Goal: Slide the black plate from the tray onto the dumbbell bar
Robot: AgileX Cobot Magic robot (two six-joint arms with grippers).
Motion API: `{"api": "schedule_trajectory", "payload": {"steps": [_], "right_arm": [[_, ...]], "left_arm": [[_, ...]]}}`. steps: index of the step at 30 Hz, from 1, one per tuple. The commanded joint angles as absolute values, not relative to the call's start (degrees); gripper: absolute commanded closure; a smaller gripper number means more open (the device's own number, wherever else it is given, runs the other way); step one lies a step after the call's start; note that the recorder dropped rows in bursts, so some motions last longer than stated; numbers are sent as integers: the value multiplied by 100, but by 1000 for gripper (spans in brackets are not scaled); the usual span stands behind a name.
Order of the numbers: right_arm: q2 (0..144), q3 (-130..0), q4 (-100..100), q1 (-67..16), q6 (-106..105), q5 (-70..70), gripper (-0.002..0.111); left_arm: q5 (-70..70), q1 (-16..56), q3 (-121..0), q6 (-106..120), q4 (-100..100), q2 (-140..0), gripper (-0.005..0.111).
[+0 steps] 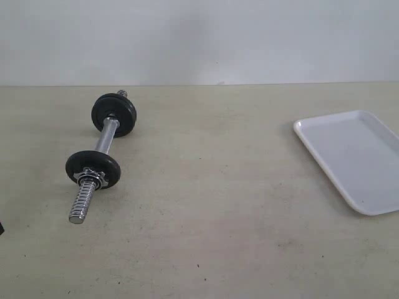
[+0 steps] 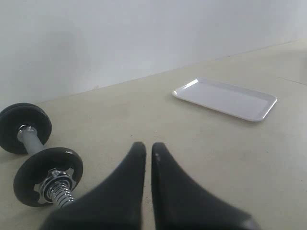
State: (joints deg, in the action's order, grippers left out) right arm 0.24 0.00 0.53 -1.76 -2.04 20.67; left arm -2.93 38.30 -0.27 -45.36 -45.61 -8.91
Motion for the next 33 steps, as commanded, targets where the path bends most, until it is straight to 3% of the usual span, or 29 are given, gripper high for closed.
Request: {"api": "schedule_trajectory", "payload": {"steps": [1,24,29,33], "right_arm": [[0,0,55,-168,-208,1912,109],[0,0,55,-168,-208,1912,109],[0,0,55,-168,-208,1912,109],[0,0,55,-168,-208,1912,109]], "left_arm": [[-311,3854,0,-4530,-4584,-881,102],[-515,3844,0,-4344,-4796,-871,102],[-432,3302,0,-4344,-4796,-623,102],[-432,2443,0,-4344,-4764,-204,102]]}}
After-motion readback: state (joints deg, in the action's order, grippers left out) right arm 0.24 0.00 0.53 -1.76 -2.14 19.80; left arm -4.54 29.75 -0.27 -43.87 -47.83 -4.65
